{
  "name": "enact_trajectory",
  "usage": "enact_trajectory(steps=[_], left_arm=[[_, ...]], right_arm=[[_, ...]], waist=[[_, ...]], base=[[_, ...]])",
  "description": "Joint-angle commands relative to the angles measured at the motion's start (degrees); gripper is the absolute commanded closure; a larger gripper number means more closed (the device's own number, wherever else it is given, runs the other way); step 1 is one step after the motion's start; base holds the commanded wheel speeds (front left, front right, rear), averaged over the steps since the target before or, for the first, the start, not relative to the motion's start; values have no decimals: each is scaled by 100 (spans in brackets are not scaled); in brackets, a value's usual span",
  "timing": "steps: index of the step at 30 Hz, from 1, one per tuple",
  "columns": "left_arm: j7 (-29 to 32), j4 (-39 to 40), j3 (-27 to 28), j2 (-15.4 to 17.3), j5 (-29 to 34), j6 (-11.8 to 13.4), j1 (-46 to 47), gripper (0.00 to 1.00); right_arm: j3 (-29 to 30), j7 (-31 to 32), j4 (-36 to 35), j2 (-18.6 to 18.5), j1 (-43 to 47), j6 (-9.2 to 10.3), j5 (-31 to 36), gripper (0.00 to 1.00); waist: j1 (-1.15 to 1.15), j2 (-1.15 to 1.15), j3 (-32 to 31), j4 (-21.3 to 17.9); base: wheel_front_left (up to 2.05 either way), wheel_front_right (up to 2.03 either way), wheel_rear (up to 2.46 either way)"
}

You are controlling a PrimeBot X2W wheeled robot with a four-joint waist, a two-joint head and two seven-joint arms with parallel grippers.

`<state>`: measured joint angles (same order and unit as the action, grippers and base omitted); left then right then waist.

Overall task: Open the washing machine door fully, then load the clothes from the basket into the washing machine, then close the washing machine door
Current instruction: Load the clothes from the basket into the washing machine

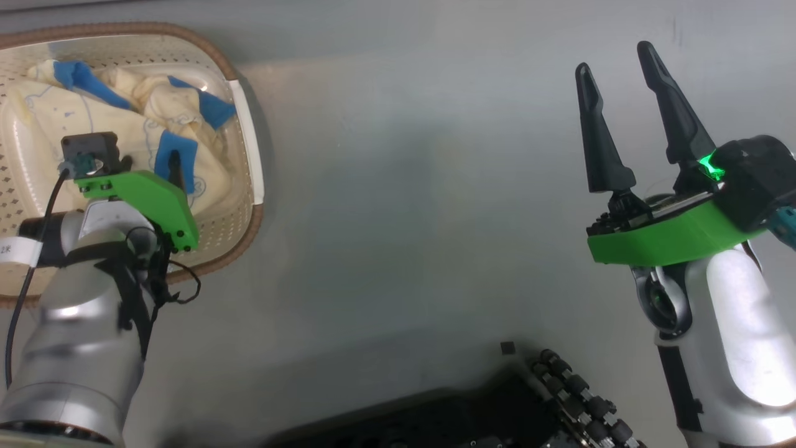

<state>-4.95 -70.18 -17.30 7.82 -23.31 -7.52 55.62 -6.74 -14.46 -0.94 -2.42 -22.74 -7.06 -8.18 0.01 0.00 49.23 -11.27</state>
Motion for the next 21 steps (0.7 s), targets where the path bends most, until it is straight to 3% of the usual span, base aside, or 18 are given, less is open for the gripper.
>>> enact_trajectory(steps=[1, 11, 12, 13, 14, 15, 16, 21], left_arm=[[7, 17, -2, 286, -64, 4, -20, 0], [180, -220, -149, 530, -136, 67, 227, 2], [187, -236, -149, 545, -140, 102, 247, 35], [196, -250, -147, 554, -149, 125, 263, 60], [196, -250, -147, 554, -149, 125, 263, 60], [228, -265, -148, 557, -157, 143, 275, 86], [244, -276, -155, 561, -157, 167, 289, 100], [241, -314, -145, 544, -207, 275, 319, 100]], right_arm=[[-132, -53, -195, -45, 49, -43, -68, 0], [-214, -53, -190, -45, -25, -43, -236, 0], [-213, -53, -192, -45, -29, -43, -255, 0], [-216, -53, -195, -45, -34, -43, -274, 0], [-216, -53, -195, -45, -34, -43, -274, 0], [-217, -53, -197, -45, -38, -43, -289, 0], [-215, -53, -199, -45, -40, -43, -302, 0], [-181, -53, -199, -45, -43, -43, -335, 0]], waist=[[-1, 0, 137, -63], [-1, 0, 347, -248], [-1, 0, 357, -267], [-1, 0, 362, -284], [-1, 0, 362, -284], [-1, 0, 366, -297], [-1, 0, 371, -307], [-1, 0, 366, -306]], base=[[0, 0, 0], [0, 0, 0], [0, 0, 0], [0, 0, 0], [0, 0, 0], [0, 0, 0], [0, 0, 0], [0, 0, 0]])
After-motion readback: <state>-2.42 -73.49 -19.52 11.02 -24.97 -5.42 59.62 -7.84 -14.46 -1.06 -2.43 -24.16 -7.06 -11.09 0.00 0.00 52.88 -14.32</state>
